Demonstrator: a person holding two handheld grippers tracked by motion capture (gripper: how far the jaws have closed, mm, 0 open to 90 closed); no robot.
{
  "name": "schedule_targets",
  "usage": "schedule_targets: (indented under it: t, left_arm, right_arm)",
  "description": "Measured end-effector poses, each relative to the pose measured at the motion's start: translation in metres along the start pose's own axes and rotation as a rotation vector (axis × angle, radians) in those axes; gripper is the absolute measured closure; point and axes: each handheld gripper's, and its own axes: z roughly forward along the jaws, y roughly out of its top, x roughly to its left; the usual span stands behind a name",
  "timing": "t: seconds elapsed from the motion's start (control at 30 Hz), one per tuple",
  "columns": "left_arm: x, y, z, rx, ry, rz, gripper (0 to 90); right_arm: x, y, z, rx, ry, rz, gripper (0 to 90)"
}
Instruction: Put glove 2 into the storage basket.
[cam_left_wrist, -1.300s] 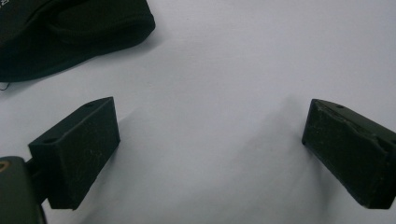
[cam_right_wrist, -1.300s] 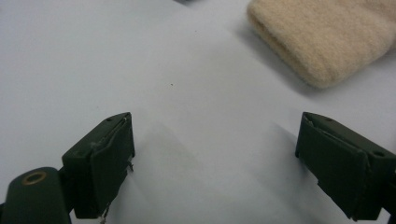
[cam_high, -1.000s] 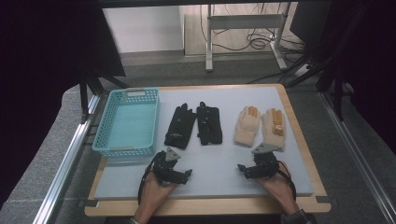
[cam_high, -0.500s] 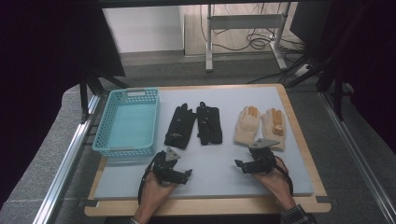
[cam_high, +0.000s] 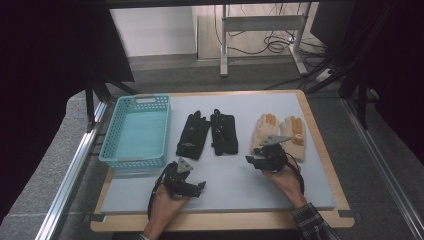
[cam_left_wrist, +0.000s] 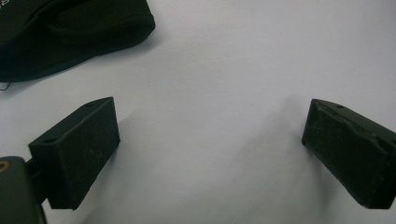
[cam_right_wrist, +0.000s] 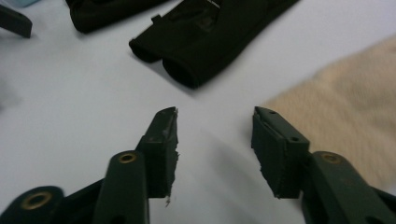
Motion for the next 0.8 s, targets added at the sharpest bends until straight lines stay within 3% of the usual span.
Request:
schedule_targets:
  t: [0.27,0.6,0.8]
  left_arm:
    - [0.000,0.000,0.000,-0.001,0.000,0.000,4.1]
    - [0.000,0.000,0.000,0.003,0.001,0.005,4.1]
    - [0.000,0.000,0.000,0.002,0.000,0.004,4.1]
  right_arm:
    - [-0.005,0.034,0.026,0.003,0.005,-0.024,56.8]
    - [-0.012,0.067,0.066,0.011,-0.019,-0.021,32.0]
    - [-0.016,0.082,0.094,0.039,-0.045,-0.048,24.6]
